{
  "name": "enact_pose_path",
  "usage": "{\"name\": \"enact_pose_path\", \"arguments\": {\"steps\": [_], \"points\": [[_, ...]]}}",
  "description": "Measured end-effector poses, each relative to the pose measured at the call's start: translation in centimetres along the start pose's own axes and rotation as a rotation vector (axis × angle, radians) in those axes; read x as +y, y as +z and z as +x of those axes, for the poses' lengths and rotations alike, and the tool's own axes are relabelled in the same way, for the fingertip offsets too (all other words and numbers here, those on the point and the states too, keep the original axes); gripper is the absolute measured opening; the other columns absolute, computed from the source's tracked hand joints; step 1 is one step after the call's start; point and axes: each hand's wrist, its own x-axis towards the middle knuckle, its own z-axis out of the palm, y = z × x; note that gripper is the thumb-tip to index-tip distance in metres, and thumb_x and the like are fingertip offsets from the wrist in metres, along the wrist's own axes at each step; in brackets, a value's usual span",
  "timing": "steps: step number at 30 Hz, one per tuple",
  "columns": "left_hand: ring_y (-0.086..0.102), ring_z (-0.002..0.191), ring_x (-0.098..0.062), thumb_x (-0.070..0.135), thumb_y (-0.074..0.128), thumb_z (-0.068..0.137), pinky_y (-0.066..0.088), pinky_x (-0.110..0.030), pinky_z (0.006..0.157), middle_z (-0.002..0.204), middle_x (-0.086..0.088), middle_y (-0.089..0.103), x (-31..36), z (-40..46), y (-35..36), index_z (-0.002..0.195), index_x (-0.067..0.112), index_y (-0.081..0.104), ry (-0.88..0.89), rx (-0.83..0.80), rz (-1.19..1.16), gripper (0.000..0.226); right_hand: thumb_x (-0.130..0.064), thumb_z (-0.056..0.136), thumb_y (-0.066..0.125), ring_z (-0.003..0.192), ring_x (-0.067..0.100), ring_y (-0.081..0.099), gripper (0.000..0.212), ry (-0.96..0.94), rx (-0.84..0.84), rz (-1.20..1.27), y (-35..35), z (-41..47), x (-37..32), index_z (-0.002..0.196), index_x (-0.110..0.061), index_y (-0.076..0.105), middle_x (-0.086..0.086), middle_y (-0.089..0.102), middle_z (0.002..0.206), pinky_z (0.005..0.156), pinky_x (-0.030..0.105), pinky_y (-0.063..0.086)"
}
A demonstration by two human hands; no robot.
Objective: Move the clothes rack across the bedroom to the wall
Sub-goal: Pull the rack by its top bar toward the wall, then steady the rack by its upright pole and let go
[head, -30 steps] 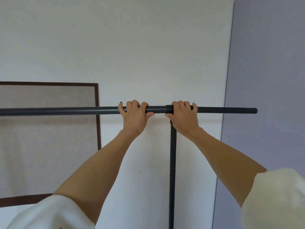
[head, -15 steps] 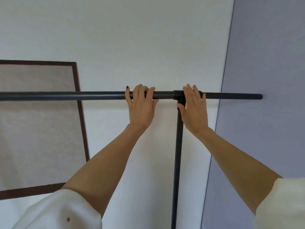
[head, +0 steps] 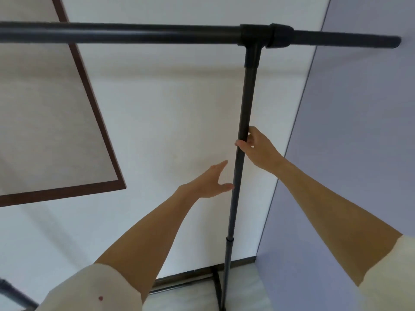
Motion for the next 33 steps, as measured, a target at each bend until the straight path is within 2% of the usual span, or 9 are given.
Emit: {"name": "enact_pose_path", "arguments": {"steps": [3,6,8,13,18,21,26,30,33], "points": [[0.038,0.133,-0.031,0.032,0.058,0.086,0.037,-0.041,0.105,0.153,-0.008,0.028,0.6,1.6,3.5,0.144,0.026,0.009,-0.03,-0.01,-0.13,0.076,-0.024,0.093,0.051,0.096,0.024,0.062,0.036,0.0,0.026,-0.009,0.2,0.5,0.2,0.124,-0.008,0.042,0.011,0.062,0.111,0.079,0.026,0.049],[0.06,0.104,-0.037,0.02,0.05,0.091,0.053,-0.043,0.085,0.124,-0.018,0.057,1.2,3.2,5.6,0.128,0.016,0.03,-0.077,0.153,-0.222,0.043,-0.022,0.094,0.05,0.093,0.027,0.063,0.034,-0.031,0.106,-0.063,0.6,0.5,0.7,0.122,-0.005,0.042,0.014,0.064,0.11,0.078,0.032,0.055],[0.063,0.092,-0.036,0.015,0.047,0.092,0.055,-0.048,0.079,0.109,-0.021,0.062,1.0,4.4,6.2,0.118,0.013,0.035,-0.065,0.209,-0.234,0.028,-0.021,0.094,0.05,0.089,0.03,0.065,0.033,-0.056,0.141,-0.096,0.6,0.6,0.9,0.12,-0.004,0.043,0.016,0.065,0.107,0.078,0.038,0.057],[0.059,0.082,-0.024,0.015,0.047,0.093,0.052,-0.036,0.073,0.109,-0.018,0.062,0.6,5.7,5.9,0.122,0.013,0.034,-0.044,0.208,-0.207,0.032,-0.019,0.094,0.05,0.086,0.03,0.064,0.03,-0.065,0.164,-0.126,0.5,1.0,0.6,0.118,-0.002,0.044,0.016,0.066,0.102,0.072,0.034,0.053],[0.063,0.092,-0.034,0.02,0.046,0.093,0.053,-0.04,0.078,0.108,-0.019,0.064,0.7,5.3,5.4,0.123,0.013,0.035,-0.061,0.207,-0.16,0.032,-0.023,0.094,0.05,0.091,0.031,0.066,0.033,-0.052,0.118,-0.089,0.3,1.4,0.7,0.12,-0.004,0.045,0.015,0.067,0.106,0.077,0.034,0.055],[0.059,0.108,-0.032,0.031,0.042,0.094,0.048,-0.039,0.09,0.127,-0.016,0.059,-0.3,3.7,4.6,0.133,0.019,0.03,-0.098,0.178,-0.089,0.042,-0.027,0.093,0.051,0.095,0.028,0.066,0.035,-0.046,0.11,-0.054,0.1,1.4,0.8,0.122,-0.007,0.047,0.013,0.067,0.107,0.083,0.034,0.054],[0.046,0.126,-0.031,0.037,0.035,0.095,0.037,-0.044,0.104,0.144,-0.015,0.041,-4.8,-2.3,2.3,0.139,0.017,0.026,-0.243,0.307,-0.05,0.049,-0.023,0.094,0.045,0.105,0.032,0.058,0.04,0.039,0.395,-0.211,3.6,-0.6,-0.5,0.128,-0.004,0.043,0.017,0.061,0.117,0.087,0.046,0.05],[0.037,0.132,-0.031,0.038,0.032,0.096,0.031,-0.051,0.109,0.147,-0.014,0.036,-8.4,-8.4,-1.1,0.14,0.016,0.026,-0.315,0.444,0.013,0.05,-0.012,0.09,0.042,0.132,0.038,0.035,0.071,0.273,0.435,-0.126,8.8,-3.3,-4.2,0.144,0.002,-0.001,0.024,0.021,0.152,0.105,0.048,0.039],[0.035,0.134,-0.03,0.037,0.031,0.096,0.03,-0.053,0.109,0.146,-0.013,0.038,-10.2,-11.4,-3.1,0.139,0.015,0.028,-0.327,0.516,0.054,0.049,-0.013,0.09,0.041,0.141,0.041,0.013,0.074,0.365,0.337,-0.18,11.3,-4.8,-5.2,0.143,0.003,-0.008,0.029,-0.003,0.154,0.115,0.048,0.023]]}}
